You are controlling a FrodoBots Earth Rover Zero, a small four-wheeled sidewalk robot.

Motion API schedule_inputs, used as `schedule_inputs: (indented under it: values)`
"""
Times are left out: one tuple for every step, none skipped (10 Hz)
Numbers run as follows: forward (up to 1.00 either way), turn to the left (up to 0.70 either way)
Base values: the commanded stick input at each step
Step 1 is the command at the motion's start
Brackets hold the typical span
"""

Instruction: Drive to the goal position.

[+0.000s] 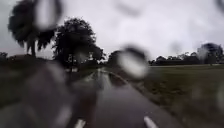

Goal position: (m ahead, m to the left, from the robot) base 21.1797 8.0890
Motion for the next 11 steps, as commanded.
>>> schedule_inputs:
  values:
    - [0.85, 0.00]
    - [0.85, 0.00]
    - [0.85, 0.00]
    - [0.85, 0.00]
    - [0.85, 0.00]
    - [0.85, 0.00]
    - [0.85, 0.00]
    - [0.85, 0.00]
    - [0.85, 0.00]
    - [0.85, 0.00]
    - [0.85, 0.00]
